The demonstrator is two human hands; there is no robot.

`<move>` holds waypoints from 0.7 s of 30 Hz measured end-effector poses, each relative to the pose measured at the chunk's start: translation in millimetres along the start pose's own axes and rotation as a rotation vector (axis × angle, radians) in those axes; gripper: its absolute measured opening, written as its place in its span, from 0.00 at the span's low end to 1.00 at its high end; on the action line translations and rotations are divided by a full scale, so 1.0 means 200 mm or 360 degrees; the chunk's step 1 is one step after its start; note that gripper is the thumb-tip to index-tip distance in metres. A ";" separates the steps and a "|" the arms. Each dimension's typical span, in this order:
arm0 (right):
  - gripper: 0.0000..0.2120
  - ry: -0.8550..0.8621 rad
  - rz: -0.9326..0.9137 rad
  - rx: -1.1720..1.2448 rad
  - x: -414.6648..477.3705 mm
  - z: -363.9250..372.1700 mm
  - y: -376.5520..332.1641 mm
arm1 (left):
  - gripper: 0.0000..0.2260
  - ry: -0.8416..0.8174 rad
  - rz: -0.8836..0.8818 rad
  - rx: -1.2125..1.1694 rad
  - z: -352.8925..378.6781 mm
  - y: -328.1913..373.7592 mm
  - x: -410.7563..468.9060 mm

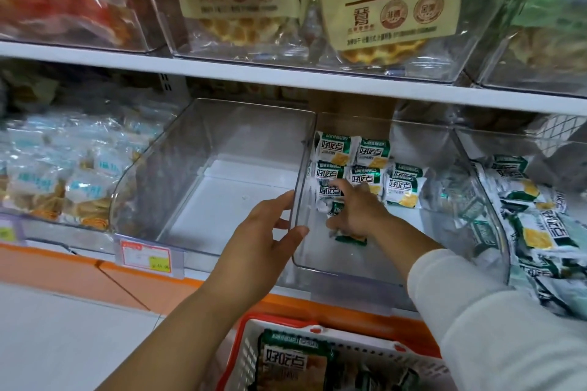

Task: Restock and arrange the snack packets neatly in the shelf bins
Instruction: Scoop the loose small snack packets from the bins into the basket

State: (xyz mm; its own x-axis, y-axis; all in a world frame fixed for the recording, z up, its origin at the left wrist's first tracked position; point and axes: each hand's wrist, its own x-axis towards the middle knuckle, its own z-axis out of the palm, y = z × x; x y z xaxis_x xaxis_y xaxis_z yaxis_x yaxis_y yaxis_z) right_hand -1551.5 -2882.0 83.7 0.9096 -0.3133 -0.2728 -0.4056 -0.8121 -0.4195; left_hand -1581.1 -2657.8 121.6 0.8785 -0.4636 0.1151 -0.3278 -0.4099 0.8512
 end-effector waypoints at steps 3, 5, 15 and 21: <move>0.39 -0.0019 -0.0217 -0.0062 -0.04 0.01 0.01 | 0.22 0.0009 0.0023 0.0036 0.01 0.00 0.00; 0.38 -0.0031 -0.0306 -0.0118 -0.06 0.03 0.02 | 0.22 0.0022 0.0031 0.0084 0.02 0.00 0.00; 0.35 0.0283 -0.0158 0.0520 -0.34 -0.09 -0.01 | 0.25 0.0163 0.0048 0.0337 0.03 0.04 -0.05; 0.28 0.0609 -0.0481 0.1175 -1.00 -0.27 0.07 | 0.22 0.0258 0.0476 0.0632 0.00 0.16 -0.24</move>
State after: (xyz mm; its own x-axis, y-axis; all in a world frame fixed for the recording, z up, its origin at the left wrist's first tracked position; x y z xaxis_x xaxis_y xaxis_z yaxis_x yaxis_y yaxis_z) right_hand -1734.3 -2857.2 179.3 0.9015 -0.3875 0.1928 0.0224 -0.4030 -0.9149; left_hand -1633.5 -2648.3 142.5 0.7584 -0.4913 0.4283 -0.6516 -0.5592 0.5125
